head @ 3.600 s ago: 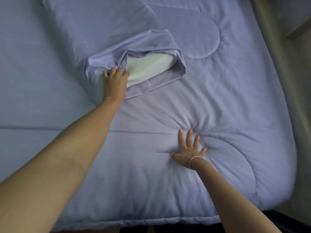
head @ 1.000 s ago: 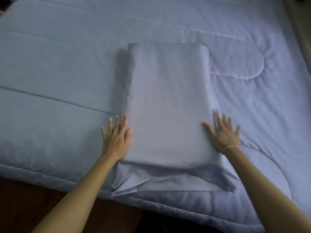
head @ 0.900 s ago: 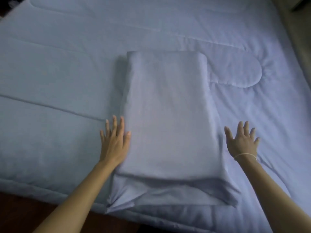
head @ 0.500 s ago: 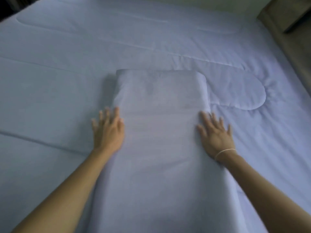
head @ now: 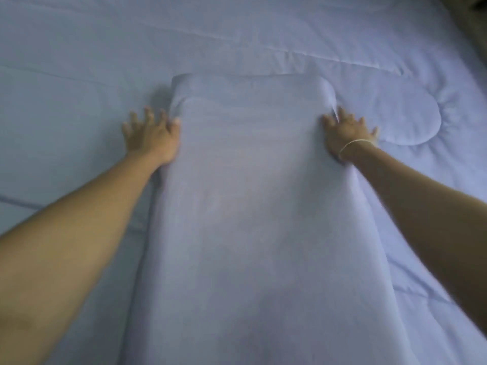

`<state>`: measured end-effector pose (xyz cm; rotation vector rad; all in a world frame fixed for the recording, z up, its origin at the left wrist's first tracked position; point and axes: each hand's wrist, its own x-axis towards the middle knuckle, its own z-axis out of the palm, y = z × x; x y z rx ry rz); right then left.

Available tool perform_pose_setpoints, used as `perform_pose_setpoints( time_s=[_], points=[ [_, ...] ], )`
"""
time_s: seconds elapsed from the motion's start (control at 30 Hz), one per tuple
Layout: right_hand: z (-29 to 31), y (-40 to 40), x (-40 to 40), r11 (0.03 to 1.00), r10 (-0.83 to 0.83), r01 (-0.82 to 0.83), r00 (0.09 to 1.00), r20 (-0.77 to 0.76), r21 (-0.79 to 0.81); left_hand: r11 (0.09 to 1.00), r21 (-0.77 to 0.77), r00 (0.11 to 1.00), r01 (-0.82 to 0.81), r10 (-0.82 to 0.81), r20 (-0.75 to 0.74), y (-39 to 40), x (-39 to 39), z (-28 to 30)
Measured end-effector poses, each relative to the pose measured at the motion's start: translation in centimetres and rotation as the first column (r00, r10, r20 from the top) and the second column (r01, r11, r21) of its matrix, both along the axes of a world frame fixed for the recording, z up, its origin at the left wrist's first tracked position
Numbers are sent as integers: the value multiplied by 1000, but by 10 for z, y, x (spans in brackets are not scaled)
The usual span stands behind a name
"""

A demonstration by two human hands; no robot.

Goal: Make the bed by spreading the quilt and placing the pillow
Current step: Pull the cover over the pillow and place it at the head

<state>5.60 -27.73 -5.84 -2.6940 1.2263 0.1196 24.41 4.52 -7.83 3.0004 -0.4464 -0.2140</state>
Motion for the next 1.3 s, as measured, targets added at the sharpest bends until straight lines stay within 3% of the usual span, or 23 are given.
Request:
perform_pose_setpoints(
  time_s=[0.07,0.1,0.2,0.27,0.3,0.37,0.43,0.47,0.57,0.63,0.77,0.87,1.0,1.07,1.2,1.3],
  points=[
    [10,-17,-9,989,-145,146,989,35,-24,999,-48,998,-7,10,62,3,1,10],
    [13,-13,-7,992,-92,100,991,97,-80,992,-93,991,86,-75,115,-8,-4,15],
    [17,37,7,929,367,-349,909,197,-120,935,-93,939,341,-334,79,-40,-28,16],
    [8,59,4,891,455,-451,882,122,-54,971,-63,973,229,-230,-7,-34,-32,7],
    [3,54,-5,917,399,-398,913,90,-26,991,-68,992,117,-120,-44,-20,-30,2],
    [-3,27,-38,992,94,-102,991,92,78,991,-102,987,-86,71,-143,20,-32,-4],
    [-4,5,-75,966,-178,157,980,85,205,959,-213,962,-185,133,-237,54,-46,-6],
    [0,8,-94,955,-215,189,972,94,231,934,-290,952,-211,128,-278,67,-61,-3],
    [18,44,-140,945,-206,110,931,302,307,834,-479,927,-275,96,-364,84,-109,6],
    [29,74,-159,895,-235,58,904,358,443,789,-535,906,-301,61,-419,86,-135,5],
    [17,105,-174,737,-295,87,934,203,670,713,-533,797,-454,59,-601,91,-151,2],
    [13,107,-173,602,-454,109,862,227,791,639,-535,715,-553,34,-699,86,-145,5],
    [17,110,-170,466,-497,54,842,211,883,506,-583,632,-636,-94,-770,70,-150,14],
    [18,106,-170,401,-522,45,832,187,915,488,-554,556,-674,-158,-816,67,-152,18],
    [23,95,-178,255,-505,52,859,87,966,466,-548,567,-694,-114,-816,71,-156,29],
    [25,96,-191,176,-527,-12,843,104,984,463,-563,599,-684,-85,-797,67,-172,43]
  ],
)
